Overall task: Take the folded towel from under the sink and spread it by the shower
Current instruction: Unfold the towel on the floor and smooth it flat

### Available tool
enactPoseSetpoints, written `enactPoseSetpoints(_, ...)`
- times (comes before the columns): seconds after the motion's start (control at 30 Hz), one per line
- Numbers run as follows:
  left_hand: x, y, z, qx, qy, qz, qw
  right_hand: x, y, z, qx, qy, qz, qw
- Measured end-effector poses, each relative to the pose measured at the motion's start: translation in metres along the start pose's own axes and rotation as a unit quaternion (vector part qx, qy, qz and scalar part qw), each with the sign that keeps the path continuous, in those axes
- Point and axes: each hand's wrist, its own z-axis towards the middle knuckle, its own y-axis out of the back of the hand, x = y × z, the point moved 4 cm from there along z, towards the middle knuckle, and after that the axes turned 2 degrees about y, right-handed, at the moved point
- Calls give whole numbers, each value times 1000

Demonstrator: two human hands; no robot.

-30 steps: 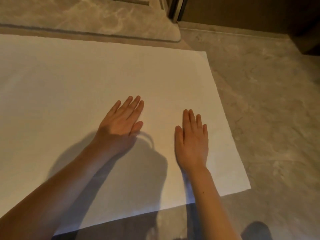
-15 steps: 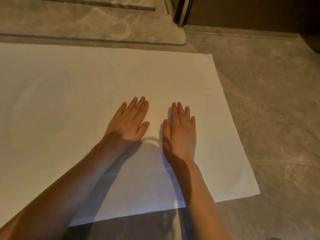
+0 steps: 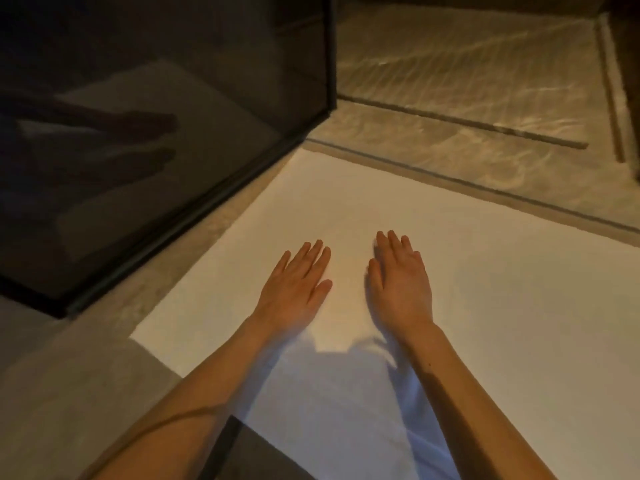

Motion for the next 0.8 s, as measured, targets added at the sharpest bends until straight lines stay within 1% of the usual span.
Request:
enactPoseSetpoints(0.1, 44, 3, -13, -6, 28, -14, 999, -10, -13, 11, 47, 16, -50, 998)
enactPoseSetpoints(0.17, 76, 8, -17, -24, 86, -13, 996, -16, -15, 9, 52, 18, -66, 996)
enactPoseSetpoints(0.23, 99, 14, -17, -22, 158, -5, 987, -17, -16, 8, 46, 20, -68, 996)
enactPoseSetpoints(0.27, 101, 15, -15, -17, 175, 1, 984, -16, -17, 8, 44, 21, -70, 996)
enactPoseSetpoints(0.3, 95, 18, -10, -19, 167, 7, 986, -15, -18, 9, 40, 22, -72, 996)
enactPoseSetpoints(0.33, 82, 20, -2, -31, 134, 12, 990, -15, -19, 8, 33, 21, -71, 997)
enactPoseSetpoints(0.4, 42, 21, 19, -49, 36, 6, 998, -17, -19, 7, 14, 4, -70, 997)
enactPoseSetpoints(0.47, 0, 15, 41, -39, -37, -8, 999, -21, -19, 7, -3, -28, -76, 997)
enactPoseSetpoints(0.53, -20, 6, 58, -15, -70, -4, 997, -21, -21, 6, 0, -42, -90, 995)
enactPoseSetpoints(0.57, -17, 3, 65, -8, -70, 5, 998, -20, -22, 5, 3, -41, -95, 995)
enactPoseSetpoints(0.6, -7, 1, 71, -6, -55, 7, 998, -20, -23, 5, 5, -39, -97, 995)
enactPoseSetpoints(0.7, 40, 8, 79, -6, 38, -17, 999, -21, -22, 5, 13, -42, -88, 995)
enactPoseSetpoints(0.77, 60, 16, 81, 17, 90, -6, 996, -17, -22, 6, 25, -46, -87, 995)
enactPoseSetpoints(0.8, 62, 20, 82, 18, 102, 7, 995, -14, -21, 7, 32, -45, -86, 995)
